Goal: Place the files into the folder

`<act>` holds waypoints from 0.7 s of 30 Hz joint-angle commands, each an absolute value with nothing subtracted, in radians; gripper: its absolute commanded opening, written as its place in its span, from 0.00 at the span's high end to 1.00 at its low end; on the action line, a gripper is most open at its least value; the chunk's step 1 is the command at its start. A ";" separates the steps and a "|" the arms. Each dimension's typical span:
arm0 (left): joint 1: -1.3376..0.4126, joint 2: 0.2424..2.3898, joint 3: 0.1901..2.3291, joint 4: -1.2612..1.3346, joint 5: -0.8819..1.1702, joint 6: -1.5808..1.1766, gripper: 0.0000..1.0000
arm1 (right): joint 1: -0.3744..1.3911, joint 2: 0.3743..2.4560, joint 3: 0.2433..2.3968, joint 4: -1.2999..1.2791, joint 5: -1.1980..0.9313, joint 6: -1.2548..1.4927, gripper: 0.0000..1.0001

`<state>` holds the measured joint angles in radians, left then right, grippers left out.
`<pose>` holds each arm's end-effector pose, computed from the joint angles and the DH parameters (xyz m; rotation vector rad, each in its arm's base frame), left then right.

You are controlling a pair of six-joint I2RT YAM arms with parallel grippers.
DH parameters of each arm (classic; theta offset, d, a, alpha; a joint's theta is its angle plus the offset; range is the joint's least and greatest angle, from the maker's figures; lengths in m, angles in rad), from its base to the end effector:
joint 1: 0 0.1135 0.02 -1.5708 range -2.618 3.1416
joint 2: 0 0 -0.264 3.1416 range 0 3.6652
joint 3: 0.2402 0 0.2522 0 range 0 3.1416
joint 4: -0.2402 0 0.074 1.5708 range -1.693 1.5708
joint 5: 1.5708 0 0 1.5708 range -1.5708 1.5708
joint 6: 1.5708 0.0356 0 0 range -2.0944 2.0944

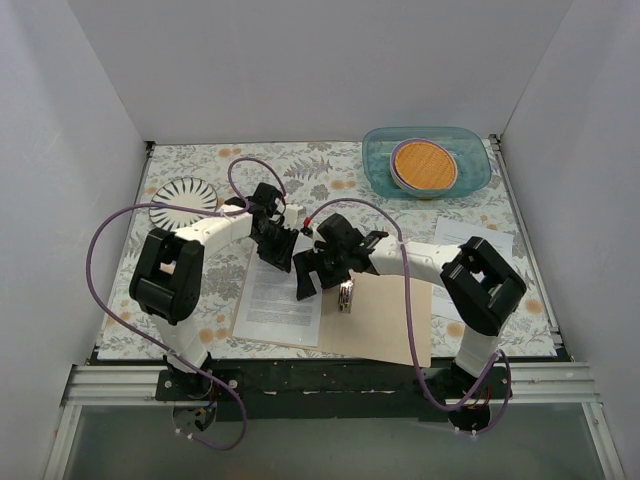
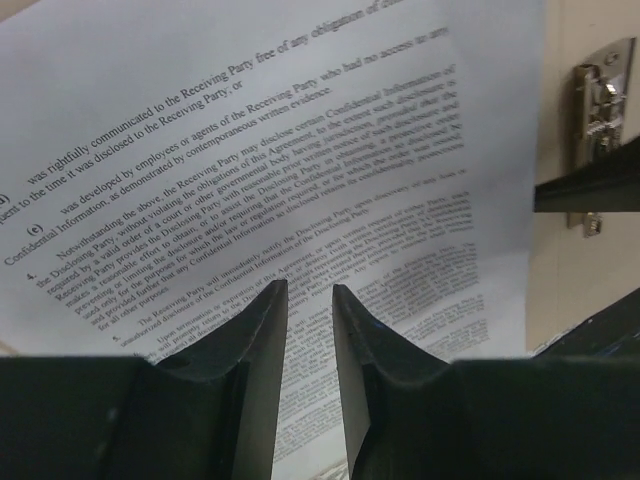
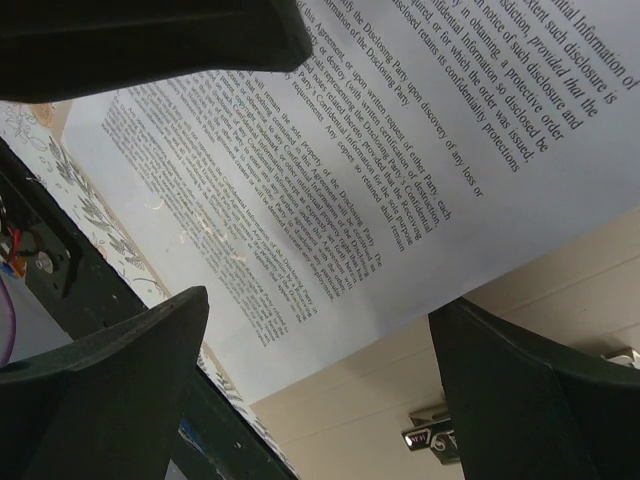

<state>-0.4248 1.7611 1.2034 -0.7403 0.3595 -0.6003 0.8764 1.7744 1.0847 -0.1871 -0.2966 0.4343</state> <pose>0.3032 -0.1509 0.1906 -0.1887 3.0006 -0.6783 0.2285 0.2907 0.1794 -0.7140 2.5304 0.8896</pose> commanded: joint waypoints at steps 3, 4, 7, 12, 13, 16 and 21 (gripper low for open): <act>-0.417 1.792 1.166 -0.695 0.298 -0.604 0.76 | 0.862 1.756 1.178 -0.308 -0.273 0.361 0.01; -0.417 1.801 1.161 -0.696 0.285 -0.603 0.76 | 0.856 1.737 1.183 -0.316 -0.270 0.356 0.01; -0.417 1.816 1.157 -0.704 0.243 -0.594 0.77 | 0.845 1.675 1.155 -0.313 -0.259 0.341 0.02; -0.417 1.812 1.135 -0.678 0.117 -0.606 0.81 | 0.828 1.569 1.045 -0.276 -0.200 0.368 0.01; -0.417 1.813 1.134 -0.681 0.107 -0.604 0.81 | 0.827 1.536 1.028 -0.275 -0.171 0.374 0.01; -0.416 1.807 1.112 -0.680 0.097 -0.598 0.81 | 0.827 1.471 0.954 -0.258 -0.120 0.403 0.01; -0.417 1.790 1.094 -0.680 0.117 -0.598 0.81 | 0.827 1.451 0.896 -0.276 -0.051 0.448 0.13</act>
<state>-0.4229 1.7958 1.1381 -0.6811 0.1932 -0.6140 0.8268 1.4624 0.9287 -0.2783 -0.1307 0.4019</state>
